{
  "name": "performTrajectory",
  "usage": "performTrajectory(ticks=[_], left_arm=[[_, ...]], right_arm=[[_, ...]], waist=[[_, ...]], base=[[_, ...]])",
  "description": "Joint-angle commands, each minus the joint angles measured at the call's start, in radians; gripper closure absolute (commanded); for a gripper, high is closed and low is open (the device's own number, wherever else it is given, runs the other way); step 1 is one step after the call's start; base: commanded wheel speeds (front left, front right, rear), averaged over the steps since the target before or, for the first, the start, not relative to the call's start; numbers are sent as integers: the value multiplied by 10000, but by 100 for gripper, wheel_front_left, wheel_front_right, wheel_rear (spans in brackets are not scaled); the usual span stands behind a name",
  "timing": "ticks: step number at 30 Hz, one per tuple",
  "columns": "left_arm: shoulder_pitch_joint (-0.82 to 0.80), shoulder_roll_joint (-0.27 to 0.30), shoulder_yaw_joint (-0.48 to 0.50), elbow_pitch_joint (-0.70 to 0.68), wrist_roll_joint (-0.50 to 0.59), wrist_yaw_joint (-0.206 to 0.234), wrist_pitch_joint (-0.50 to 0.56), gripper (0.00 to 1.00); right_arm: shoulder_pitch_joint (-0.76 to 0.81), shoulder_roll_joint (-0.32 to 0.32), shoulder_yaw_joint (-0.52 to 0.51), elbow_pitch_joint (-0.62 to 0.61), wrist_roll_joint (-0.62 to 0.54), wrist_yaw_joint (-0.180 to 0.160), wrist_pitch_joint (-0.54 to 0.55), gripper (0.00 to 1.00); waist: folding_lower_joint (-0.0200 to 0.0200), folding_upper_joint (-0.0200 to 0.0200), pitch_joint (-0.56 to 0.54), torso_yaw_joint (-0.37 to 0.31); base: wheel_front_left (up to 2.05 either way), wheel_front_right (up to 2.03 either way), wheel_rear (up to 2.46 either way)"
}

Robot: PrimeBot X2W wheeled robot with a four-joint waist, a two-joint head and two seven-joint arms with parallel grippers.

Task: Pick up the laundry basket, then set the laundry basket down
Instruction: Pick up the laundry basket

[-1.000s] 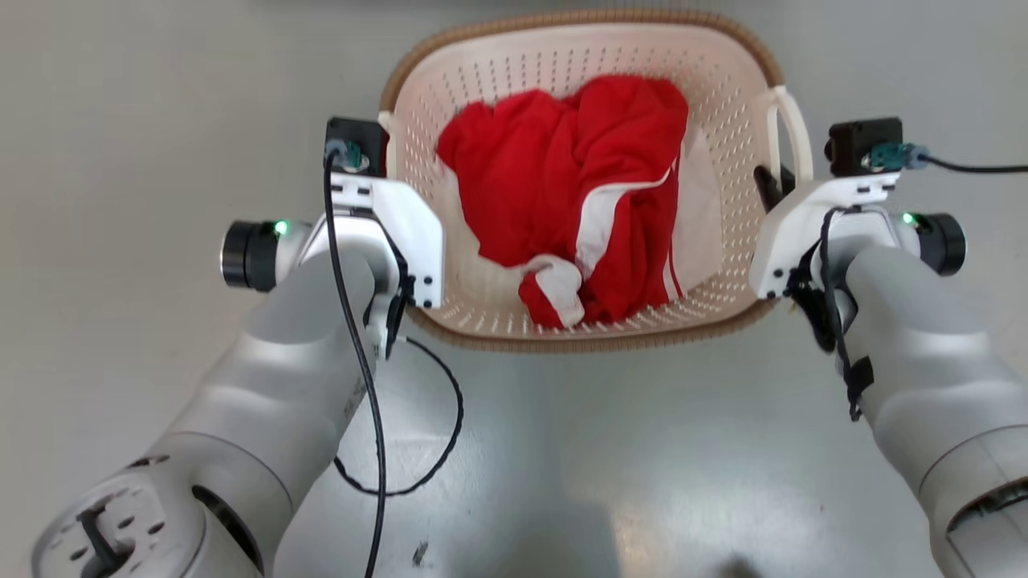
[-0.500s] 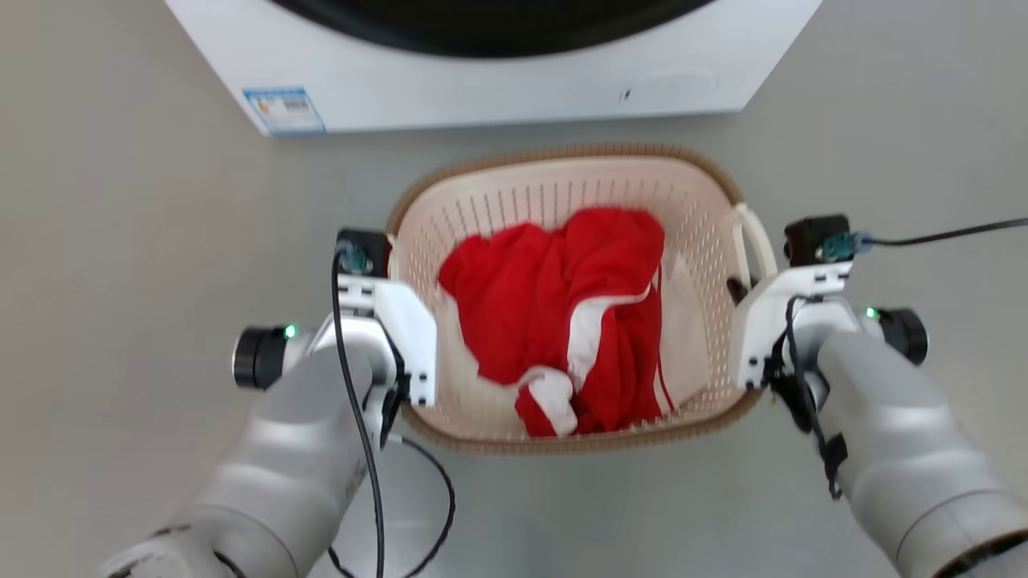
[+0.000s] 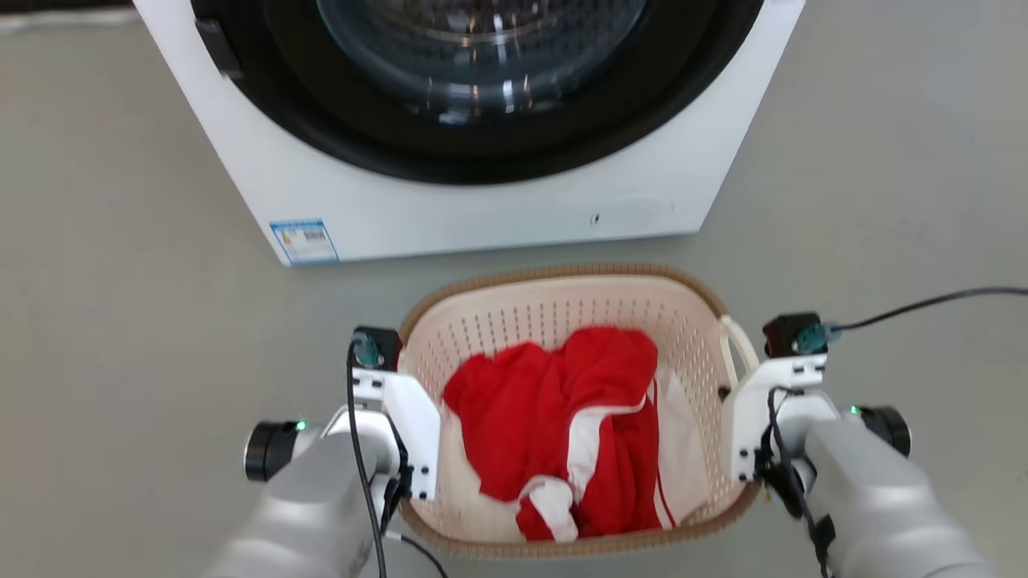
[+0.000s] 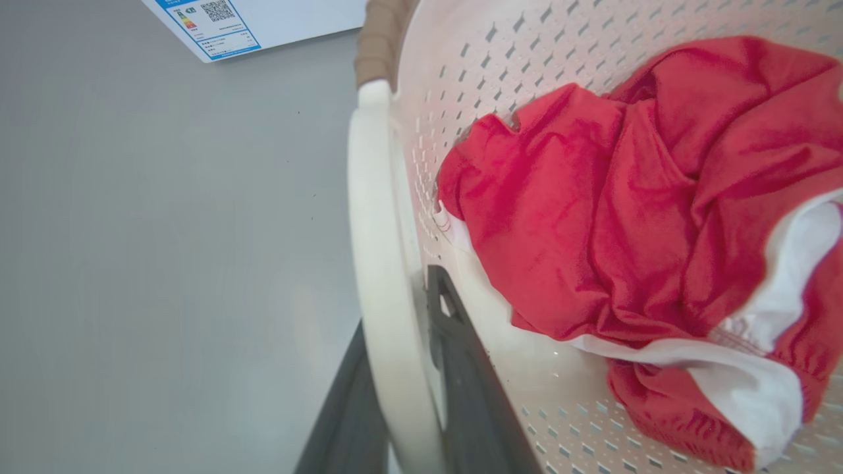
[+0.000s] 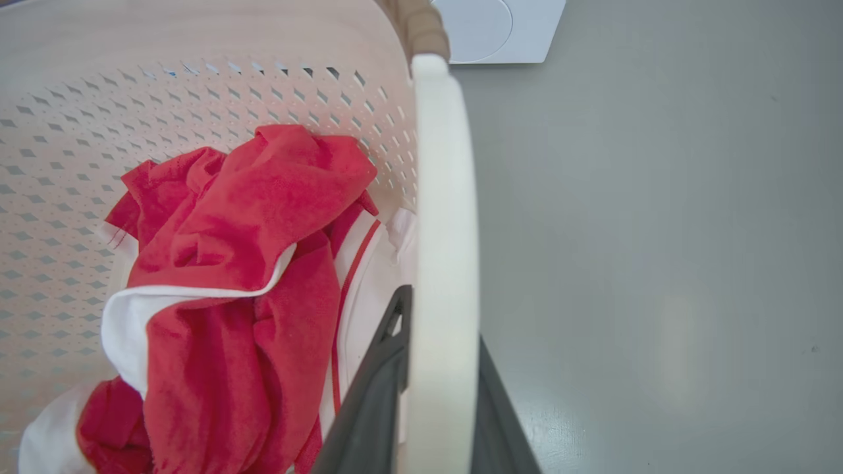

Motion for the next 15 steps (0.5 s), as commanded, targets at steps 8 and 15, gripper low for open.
performTrajectory(ticks=[8,15], left_arm=[[343,173,-55,-189,-41,-170,200,100],[799,173,-116,-226,-111,-265,421,100]], right_arm=[[681,181,147,-204,60,79,413,100],[1018,183,486,-354,443,79,744,100]], waist=[[0,-1,-1057,-2],[0,-1,-1648,57]], base=[[0,0,0],[0,0,0]])
